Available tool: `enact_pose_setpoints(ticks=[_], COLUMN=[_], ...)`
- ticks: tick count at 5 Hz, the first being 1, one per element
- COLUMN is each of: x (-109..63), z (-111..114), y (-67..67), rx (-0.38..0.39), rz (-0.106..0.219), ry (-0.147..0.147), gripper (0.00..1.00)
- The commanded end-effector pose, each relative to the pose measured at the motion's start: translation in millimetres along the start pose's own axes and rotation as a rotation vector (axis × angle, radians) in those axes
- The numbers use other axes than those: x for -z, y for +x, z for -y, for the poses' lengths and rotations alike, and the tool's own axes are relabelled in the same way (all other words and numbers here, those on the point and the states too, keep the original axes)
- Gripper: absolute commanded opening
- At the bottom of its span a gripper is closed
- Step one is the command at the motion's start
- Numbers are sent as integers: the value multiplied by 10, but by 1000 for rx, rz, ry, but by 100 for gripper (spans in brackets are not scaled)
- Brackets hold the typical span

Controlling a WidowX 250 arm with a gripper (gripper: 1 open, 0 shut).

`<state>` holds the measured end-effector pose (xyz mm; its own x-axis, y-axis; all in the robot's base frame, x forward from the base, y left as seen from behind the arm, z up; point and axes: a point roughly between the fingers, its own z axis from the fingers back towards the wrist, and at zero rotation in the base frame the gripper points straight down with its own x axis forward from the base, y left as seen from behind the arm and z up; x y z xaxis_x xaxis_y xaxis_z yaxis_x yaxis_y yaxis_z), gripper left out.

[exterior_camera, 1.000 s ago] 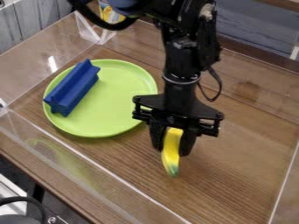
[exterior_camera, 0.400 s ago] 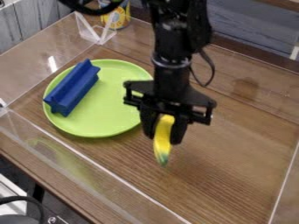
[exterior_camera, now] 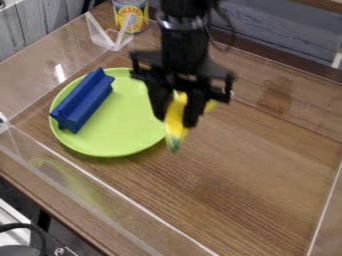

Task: Put the banana in the green plate

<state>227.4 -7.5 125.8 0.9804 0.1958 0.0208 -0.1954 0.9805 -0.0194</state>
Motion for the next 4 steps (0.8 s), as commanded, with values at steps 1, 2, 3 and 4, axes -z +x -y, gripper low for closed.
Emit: enact_pose_setpoints(ticks=[1,2,3,4], x=[-237,-228,-190,-123], z=[-243,-491,-724,-917], y=[106,137,158,183], rx=[22,43,50,44], rz=[73,89,100,105], ry=[0,1,5,11], gripper=[0,0,0,0])
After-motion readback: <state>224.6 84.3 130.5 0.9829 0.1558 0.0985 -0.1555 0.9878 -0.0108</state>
